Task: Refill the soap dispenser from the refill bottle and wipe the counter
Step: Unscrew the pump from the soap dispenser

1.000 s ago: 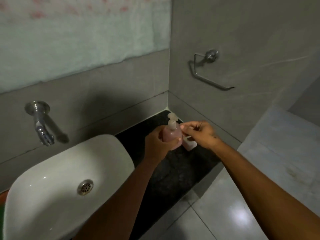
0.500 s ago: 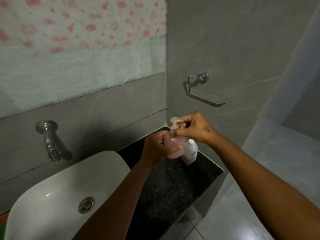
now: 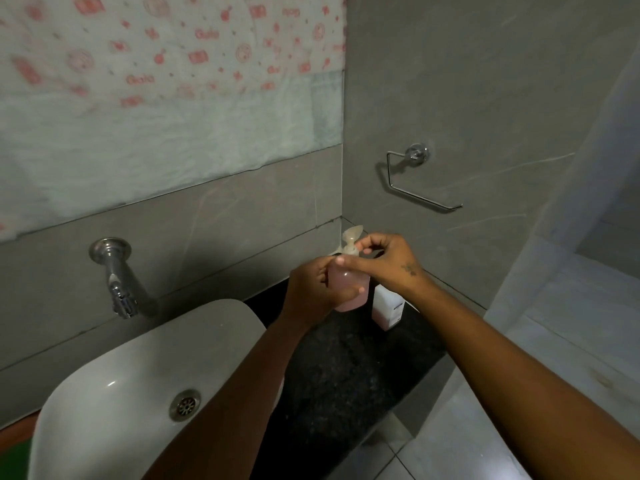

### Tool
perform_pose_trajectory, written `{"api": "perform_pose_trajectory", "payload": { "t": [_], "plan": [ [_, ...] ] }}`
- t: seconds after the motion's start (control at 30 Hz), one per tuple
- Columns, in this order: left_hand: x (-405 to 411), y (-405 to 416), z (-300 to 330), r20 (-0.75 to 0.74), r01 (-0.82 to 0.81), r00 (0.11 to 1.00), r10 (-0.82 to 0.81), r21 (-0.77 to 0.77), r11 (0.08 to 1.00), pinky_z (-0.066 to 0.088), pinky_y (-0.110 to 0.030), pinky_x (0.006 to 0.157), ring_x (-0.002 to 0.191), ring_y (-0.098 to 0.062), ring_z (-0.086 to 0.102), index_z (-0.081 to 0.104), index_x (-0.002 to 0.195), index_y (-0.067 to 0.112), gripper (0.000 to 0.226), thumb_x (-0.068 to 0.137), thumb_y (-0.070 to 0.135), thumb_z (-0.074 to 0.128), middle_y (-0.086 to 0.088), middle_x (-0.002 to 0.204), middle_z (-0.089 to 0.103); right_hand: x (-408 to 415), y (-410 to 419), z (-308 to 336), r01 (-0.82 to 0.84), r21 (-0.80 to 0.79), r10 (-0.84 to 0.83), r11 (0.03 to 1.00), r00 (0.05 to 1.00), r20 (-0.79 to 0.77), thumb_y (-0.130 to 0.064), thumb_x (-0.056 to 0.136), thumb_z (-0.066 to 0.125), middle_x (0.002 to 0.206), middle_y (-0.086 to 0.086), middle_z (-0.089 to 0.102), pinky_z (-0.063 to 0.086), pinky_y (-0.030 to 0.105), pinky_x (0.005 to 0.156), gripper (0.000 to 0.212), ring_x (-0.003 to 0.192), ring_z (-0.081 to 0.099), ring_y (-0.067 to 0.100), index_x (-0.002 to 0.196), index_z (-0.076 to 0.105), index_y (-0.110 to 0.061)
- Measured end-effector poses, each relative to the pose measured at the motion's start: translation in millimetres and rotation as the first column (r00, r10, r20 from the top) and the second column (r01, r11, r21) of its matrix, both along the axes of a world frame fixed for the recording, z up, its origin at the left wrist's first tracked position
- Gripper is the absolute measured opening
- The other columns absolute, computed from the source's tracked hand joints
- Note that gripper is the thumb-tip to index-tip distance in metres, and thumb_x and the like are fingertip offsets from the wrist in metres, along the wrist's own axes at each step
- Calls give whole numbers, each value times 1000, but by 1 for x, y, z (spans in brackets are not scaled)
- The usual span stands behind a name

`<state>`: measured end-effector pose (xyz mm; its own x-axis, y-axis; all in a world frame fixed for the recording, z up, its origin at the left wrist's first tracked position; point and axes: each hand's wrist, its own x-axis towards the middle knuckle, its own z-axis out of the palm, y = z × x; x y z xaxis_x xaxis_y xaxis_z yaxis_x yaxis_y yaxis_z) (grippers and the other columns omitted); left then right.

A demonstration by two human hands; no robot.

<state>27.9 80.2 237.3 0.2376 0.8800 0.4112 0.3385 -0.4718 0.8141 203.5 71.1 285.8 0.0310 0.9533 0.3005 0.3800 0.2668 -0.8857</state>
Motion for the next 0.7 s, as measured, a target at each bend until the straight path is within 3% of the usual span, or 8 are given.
{"api": "perform_pose_trajectory", "payload": {
  "t": [0.07, 0.13, 0.27, 0.37, 0.43, 0.53, 0.63, 0.7],
  "plan": [
    [1, 0, -1, 5, 10, 1000, -10, -14, 1000, 62, -52, 77, 90, -23, 74, 73, 105, 10, 53, 64, 42, 84, -7, 96, 78, -2, 2, 2, -19, 18, 19, 1000, 999, 35, -24, 71, 86, 87, 2, 68, 57, 41, 77, 24, 84, 66, 20, 87, 75, -10],
    [2, -1, -2, -16, 5, 1000, -5, -14, 1000, 62, -52, 77, 89, -25, 74, 72, 104, 9, 52, 65, 41, 85, -8, 96, 78, -2, 3, 4, -88, 23, 87, 996, 995, 40, -15, 76, 81, 87, -7, 68, 57, 39, 77, 17, 84, 65, 9, 91, 76, -11],
    [2, -4, -2, 29, 8, 1000, -8, -16, 1000, 63, -49, 79, 94, -16, 75, 72, 112, 16, 51, 68, 38, 85, -2, 102, 78, -7, 1, -2, 50, 24, -50, 998, 999, 12, -47, 57, 89, 84, -2, 66, 54, 17, 67, 45, 75, 62, 6, 87, 68, -22],
    [0, -4, -3, 25, -7, 1000, 8, -29, 1000, 63, -51, 77, 92, -17, 74, 72, 109, 15, 51, 67, 43, 84, -2, 99, 78, -8, 1, -5, 70, 73, -74, 995, 996, 54, -47, 59, 88, 79, 2, 68, 52, 15, 59, 40, 68, 63, 7, 79, 71, -17],
    [-3, -5, -3, -1, -23, 1000, 23, -14, 1000, 62, -52, 74, 88, -22, 74, 73, 104, 11, 53, 65, 47, 82, -6, 95, 77, -6, 3, -4, 1, 82, -7, 997, 998, 68, -37, 66, 88, 83, -1, 68, 55, 19, 65, 30, 74, 65, 7, 81, 74, -16],
    [-5, -6, -5, -38, -39, 998, 41, 52, 998, 60, -50, 70, 81, -25, 72, 72, 93, 7, 52, 65, 49, 80, -8, 86, 76, -1, 4, -4, -125, -53, 125, 991, 992, -3, -32, 70, 87, 85, 5, 70, 60, 37, 75, 27, 81, 70, 24, 86, 74, -15],
    [-4, -7, -7, -27, -49, 998, 51, 67, 997, 60, -50, 72, 81, -22, 73, 73, 92, 7, 41, 67, 35, 87, -7, 86, 77, -4, 0, -9, -59, 7, 59, 998, 998, 25, -39, 62, 90, 78, 3, 67, 57, 27, 66, 38, 70, 65, 16, 84, 70, -15],
    [-2, -8, -7, -15, -47, 999, 47, 32, 998, 61, -48, 77, 86, -18, 74, 74, 97, 11, 39, 67, 31, 89, -3, 91, 78, -7, -1, -10, -28, 57, 26, 998, 999, 27, -33, 64, 91, 81, 12, 69, 58, 33, 67, 37, 70, 65, 19, 84, 70, -10]
  ]
}}
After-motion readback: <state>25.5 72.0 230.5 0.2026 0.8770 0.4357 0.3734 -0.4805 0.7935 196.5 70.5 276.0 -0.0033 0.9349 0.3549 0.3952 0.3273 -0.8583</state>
